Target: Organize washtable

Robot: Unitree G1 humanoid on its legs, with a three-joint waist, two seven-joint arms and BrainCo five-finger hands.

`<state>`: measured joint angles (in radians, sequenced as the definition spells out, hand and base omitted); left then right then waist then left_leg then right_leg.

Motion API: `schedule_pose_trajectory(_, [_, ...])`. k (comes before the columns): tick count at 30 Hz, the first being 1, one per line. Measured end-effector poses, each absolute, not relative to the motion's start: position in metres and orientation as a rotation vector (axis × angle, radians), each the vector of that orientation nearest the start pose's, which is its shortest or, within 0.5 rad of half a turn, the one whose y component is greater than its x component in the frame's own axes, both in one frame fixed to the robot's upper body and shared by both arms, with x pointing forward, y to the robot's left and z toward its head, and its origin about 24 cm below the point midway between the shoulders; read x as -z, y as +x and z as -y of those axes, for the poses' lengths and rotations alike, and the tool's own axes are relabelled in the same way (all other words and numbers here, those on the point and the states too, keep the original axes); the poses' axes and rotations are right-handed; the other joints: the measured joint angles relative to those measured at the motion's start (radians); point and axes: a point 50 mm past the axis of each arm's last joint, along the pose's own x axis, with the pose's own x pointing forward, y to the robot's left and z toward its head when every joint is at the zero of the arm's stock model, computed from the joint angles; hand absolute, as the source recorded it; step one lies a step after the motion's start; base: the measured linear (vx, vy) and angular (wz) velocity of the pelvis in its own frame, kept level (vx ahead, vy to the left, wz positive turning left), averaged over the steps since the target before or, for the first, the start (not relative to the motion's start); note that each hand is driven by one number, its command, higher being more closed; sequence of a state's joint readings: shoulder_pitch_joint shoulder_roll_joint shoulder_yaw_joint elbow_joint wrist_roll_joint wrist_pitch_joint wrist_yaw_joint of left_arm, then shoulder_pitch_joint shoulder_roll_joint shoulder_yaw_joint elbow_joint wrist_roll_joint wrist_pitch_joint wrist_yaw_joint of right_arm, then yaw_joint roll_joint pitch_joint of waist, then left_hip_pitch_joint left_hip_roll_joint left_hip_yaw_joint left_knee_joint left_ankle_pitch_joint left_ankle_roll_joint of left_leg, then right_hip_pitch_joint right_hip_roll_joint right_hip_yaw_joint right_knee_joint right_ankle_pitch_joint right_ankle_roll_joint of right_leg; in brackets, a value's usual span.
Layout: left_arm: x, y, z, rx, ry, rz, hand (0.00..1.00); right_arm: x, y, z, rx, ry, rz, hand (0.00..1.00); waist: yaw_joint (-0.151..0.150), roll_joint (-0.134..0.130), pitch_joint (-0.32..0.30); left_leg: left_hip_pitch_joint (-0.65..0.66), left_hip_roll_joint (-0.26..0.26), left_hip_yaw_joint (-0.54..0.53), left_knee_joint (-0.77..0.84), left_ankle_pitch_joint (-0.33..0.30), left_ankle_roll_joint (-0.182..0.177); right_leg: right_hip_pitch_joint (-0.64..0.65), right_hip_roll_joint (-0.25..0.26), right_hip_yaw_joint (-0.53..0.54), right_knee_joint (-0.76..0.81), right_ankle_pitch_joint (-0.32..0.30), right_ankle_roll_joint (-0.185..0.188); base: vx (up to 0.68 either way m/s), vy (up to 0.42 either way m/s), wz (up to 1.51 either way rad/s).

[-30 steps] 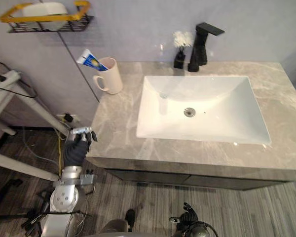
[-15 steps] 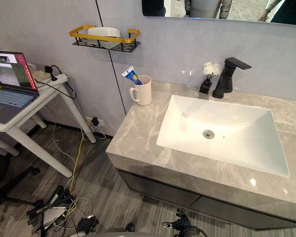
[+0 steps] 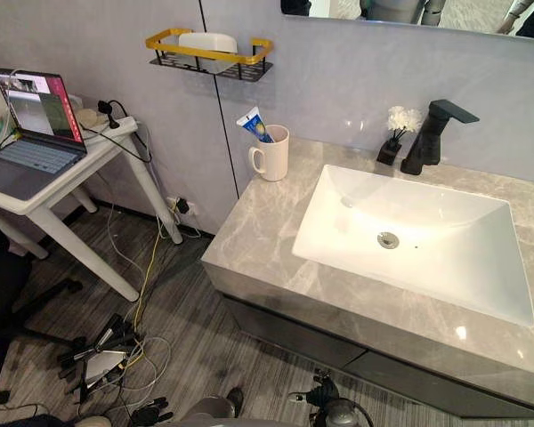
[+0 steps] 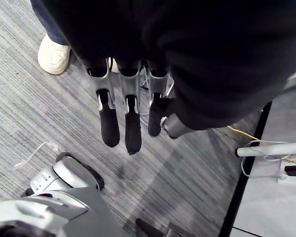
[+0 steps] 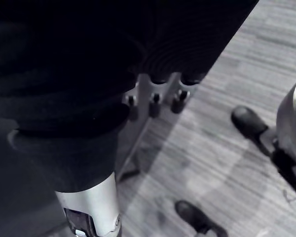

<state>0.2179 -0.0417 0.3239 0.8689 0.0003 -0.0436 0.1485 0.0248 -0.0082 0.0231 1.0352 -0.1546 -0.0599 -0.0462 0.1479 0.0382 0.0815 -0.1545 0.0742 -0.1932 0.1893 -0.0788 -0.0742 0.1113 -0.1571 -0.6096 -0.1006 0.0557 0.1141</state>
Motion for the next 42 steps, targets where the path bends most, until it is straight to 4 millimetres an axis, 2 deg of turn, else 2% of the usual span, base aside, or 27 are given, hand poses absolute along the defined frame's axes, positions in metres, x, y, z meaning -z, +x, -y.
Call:
schedule_pose_trajectory(2, [0.156,0.068,-0.2,-0.514,-0.087,-1.042,0.0,0.154,0.127,0.15,-0.053,-0.172,-0.986,0.0,-0.002,-0.003,0.001,-0.007,0.015,0.056,-0.002,-0.004,-0.002,-0.018,-0.006,0.017,0.0,0.002,0.0,-0.09,0.054,-0.28])
schedule_pose_trajectory(3, [0.155,0.067,-0.202,-0.526,-0.088,-1.041,0.0,0.154,0.126,0.148,-0.057,-0.167,-0.986,0.0,-0.002,-0.021,0.002,-0.005,0.016,0.078,-0.014,-0.005,-0.003,-0.04,-0.017,0.039,-0.001,0.008,-0.008,0.0,0.079,-0.6])
schedule_pose_trajectory(5, [0.155,0.065,-0.205,-0.546,-0.094,-1.044,0.0,0.153,0.129,0.147,-0.047,-0.151,-0.978,0.0,-0.008,-0.017,0.004,-0.019,0.022,0.103,0.042,-0.016,-0.004,-0.077,-0.024,0.096,0.039,0.012,-0.013,0.02,0.085,-0.62])
schedule_pose_trajectory(8, [0.156,0.059,-0.213,-0.563,-0.076,-1.059,0.0,0.155,0.121,0.146,-0.012,-0.101,-0.996,0.0,-0.038,-0.038,-0.009,-0.018,0.022,0.128,0.057,-0.038,-0.014,-0.106,-0.032,0.13,0.065,0.013,-0.015,0.02,0.057,-0.29])
schedule_pose_trajectory(9, [0.156,0.06,-0.215,-0.564,-0.069,-1.06,0.0,0.156,0.118,0.148,0.003,-0.09,-1.003,0.0,-0.05,-0.054,-0.02,-0.018,0.02,0.137,0.056,-0.038,-0.015,-0.119,-0.038,0.141,0.078,0.01,-0.015,0.05,0.036,-0.27])
schedule_pose_trajectory(11, [0.155,0.063,-0.216,-0.561,-0.064,-1.055,0.0,0.156,0.116,0.151,0.032,-0.072,-1.003,0.0,-0.058,-0.06,-0.024,-0.021,0.007,0.153,0.071,-0.04,-0.011,-0.141,-0.056,0.159,0.102,0.006,-0.015,0.04,0.076,-0.27])
schedule_pose_trajectory(13, [0.154,0.073,-0.213,-0.54,-0.052,-1.037,0.0,0.155,0.116,0.164,0.076,-0.078,-0.996,0.0,-0.061,-0.042,-0.021,-0.046,-0.015,0.17,0.127,-0.07,0.006,-0.175,-0.082,0.192,0.141,0.005,-0.015,0.0,0.147,-0.31])
schedule_pose_trajectory(16, [0.154,0.079,-0.21,-0.514,-0.038,-1.025,0.0,0.151,0.12,0.166,0.092,-0.069,-0.97,0.0,-0.075,-0.034,-0.015,-0.063,-0.03,0.197,0.184,-0.115,0.021,-0.202,-0.109,0.226,0.186,0.005,-0.015,-0.03,0.178,-0.33])
schedule_pose_trajectory(18, [0.153,0.082,-0.211,-0.491,-0.013,-1.017,0.0,0.148,0.125,0.164,0.092,-0.064,-0.946,0.0,-0.079,-0.04,-0.005,-0.061,-0.031,0.258,0.229,-0.152,0.044,-0.236,-0.127,0.261,0.226,-0.006,-0.049,-0.09,0.217,-0.73])
schedule_pose_trajectory(19, [0.153,0.082,-0.211,-0.483,-0.005,-1.017,0.0,0.148,0.127,0.162,0.084,-0.061,-0.945,0.0,-0.077,-0.043,-0.003,-0.055,-0.033,0.293,0.226,-0.156,0.058,-0.249,-0.141,0.233,0.235,-0.033,-0.126,-0.09,0.232,-0.94])
schedule_pose_trajectory(20, [0.153,0.081,-0.209,-0.482,-0.011,-1.02,0.0,0.147,0.13,0.161,0.079,-0.064,-0.942,0.0,-0.076,-0.016,0.001,-0.046,-0.005,0.341,0.196,-0.138,0.09,-0.269,-0.163,0.185,0.319,-0.067,-0.147,-0.09,0.172,-0.84])
schedule_pose_trajectory(21, [0.153,0.081,-0.209,-0.482,-0.008,-1.02,0.0,0.146,0.133,0.161,0.075,-0.066,-0.935,0.0,-0.079,-0.028,0.001,-0.036,-0.003,0.353,0.191,-0.131,0.103,-0.291,-0.181,0.17,0.43,-0.08,-0.138,-0.04,0.112,-0.66])
schedule_pose_trajectory(22, [0.152,0.082,-0.213,-0.482,0.004,-1.016,0.0,0.146,0.134,0.157,0.062,-0.067,-0.928,0.0,-0.084,-0.03,0.017,-0.02,-0.005,0.374,0.196,-0.132,0.113,-0.312,-0.209,0.174,0.651,-0.118,-0.12,-0.02,0.077,-0.34])
schedule_pose_trajectory(25, [0.151,0.081,-0.219,-0.503,0.007,-1.012,0.0,0.15,0.125,0.15,0.056,-0.044,-0.968,0.0,-0.078,-0.064,0.001,-0.011,-0.008,0.409,0.207,-0.137,0.121,-0.27,-0.226,0.175,0.929,-0.19,-0.102,0.0,-0.013,-0.29])
schedule_pose_trajectory(26, [0.152,0.079,-0.219,-0.513,0.0,-1.019,0.0,0.151,0.123,0.151,0.058,-0.042,-0.973,0.0,-0.079,-0.07,-0.003,-0.012,-0.009,0.415,0.208,-0.135,0.12,-0.25,-0.227,0.17,0.932,-0.192,-0.101,-0.02,-0.095,-0.25])
schedule_pose_trajectory(27, [0.153,0.076,-0.221,-0.529,-0.008,-1.028,0.0,0.153,0.12,0.151,0.057,-0.042,-0.992,0.0,-0.077,-0.085,-0.012,-0.013,-0.014,0.427,0.206,-0.126,0.112,-0.217,-0.22,0.154,0.862,-0.219,-0.078,-0.04,-0.047,-0.35])
schedule_pose_trajectory(28, [0.154,0.071,-0.221,-0.545,-0.02,-1.045,0.0,0.155,0.116,0.155,0.066,-0.045,-1.01,0.0,-0.074,-0.084,-0.026,-0.012,-0.024,0.42,0.172,-0.11,0.1,-0.197,-0.171,0.152,0.749,-0.228,-0.061,-0.04,-0.029,-0.44])
schedule_pose_trajectory(29, [0.156,0.067,-0.219,-0.548,-0.029,-1.062,0.0,0.157,0.113,0.158,0.071,-0.049,-1.024,0.0,-0.071,-0.075,-0.038,-0.012,-0.026,0.41,0.132,-0.095,0.092,-0.183,-0.139,0.156,0.668,-0.223,-0.055,-0.05,0.007,-0.65])
schedule_pose_trajectory(30, [0.159,0.063,-0.212,-0.543,-0.044,-1.081,0.0,0.157,0.115,0.168,0.086,-0.069,-1.031,0.0,-0.053,-0.051,-0.059,-0.019,-0.028,0.396,0.052,-0.052,0.099,-0.148,-0.089,0.176,0.516,-0.226,-0.031,-0.1,-0.062,-0.65])
schedule_pose_trajectory(32, [0.157,0.065,-0.218,-0.541,-0.025,-1.075,0.0,0.158,0.116,0.169,0.084,-0.077,-1.046,0.0,-0.052,-0.078,-0.054,-0.042,-0.044,0.443,0.009,0.002,0.108,-0.147,-0.09,0.17,0.44,-0.27,-0.017,-0.1,-0.121,-0.49])
schedule_pose_trajectory(33, [0.157,0.067,-0.22,-0.534,-0.013,-1.071,0.0,0.159,0.116,0.171,0.076,-0.09,-1.059,0.0,-0.049,-0.091,-0.046,-0.05,-0.053,0.459,-0.012,0.025,0.101,-0.136,-0.083,0.17,0.335,-0.267,0.008,-0.09,-0.132,-0.36])
schedule_pose_trajectory(34, [0.158,0.067,-0.217,-0.513,-0.008,-1.083,0.0,0.158,0.12,0.175,0.068,-0.11,-1.05,0.0,-0.05,-0.068,-0.036,-0.051,-0.043,0.445,-0.028,0.047,0.092,-0.117,-0.047,0.168,0.265,-0.227,0.009,-0.11,-0.129,-0.33])
schedule_pose_trajectory(37, [0.159,0.065,-0.217,-0.508,0.0,-1.093,0.0,0.158,0.117,0.18,0.077,-0.124,-1.056,0.0,-0.052,-0.051,-0.02,-0.043,-0.023,0.417,-0.012,0.063,0.073,-0.088,-0.011,0.188,0.204,-0.192,-0.01,-0.1,-0.073,-0.2])
schedule_pose_trajectory(38, [0.159,0.065,-0.218,-0.509,0.002,-1.093,0.0,0.158,0.117,0.181,0.079,-0.126,-1.057,0.0,-0.052,-0.057,-0.009,-0.048,-0.023,0.382,0.009,0.065,0.068,-0.089,-0.009,0.202,0.207,-0.19,-0.012,-0.14,-0.086,-0.53])
schedule_pose_trajectory(40, [0.16,0.062,-0.218,-0.518,-0.006,-1.1,0.0,0.157,0.123,0.184,0.081,-0.132,-1.04,0.0,-0.049,-0.062,0.007,-0.072,-0.03,0.206,0.067,0.063,0.053,-0.114,-0.001,0.267,0.222,-0.185,-0.021,-0.13,-0.052,-0.94])
schedule_pose_trajectory(41, [0.161,0.057,-0.216,-0.533,-0.023,-1.114,0.0,0.156,0.124,0.185,0.091,-0.122,-1.023,0.0,-0.046,-0.054,0.012,-0.083,-0.03,0.075,0.124,0.032,0.009,-0.143,0.013,0.342,0.239,-0.182,-0.025,-0.09,0.04,-1.27])
schedule_pose_trajectory(42, [0.161,0.054,-0.216,-0.546,-0.033,-1.121,0.0,0.155,0.125,0.185,0.102,-0.113,-1.017,0.0,-0.045,-0.051,0.014,-0.083,-0.026,0.035,0.149,0.012,-0.013,-0.154,0.021,0.376,0.246,-0.178,-0.027,-0.12,0.102,-1.85])
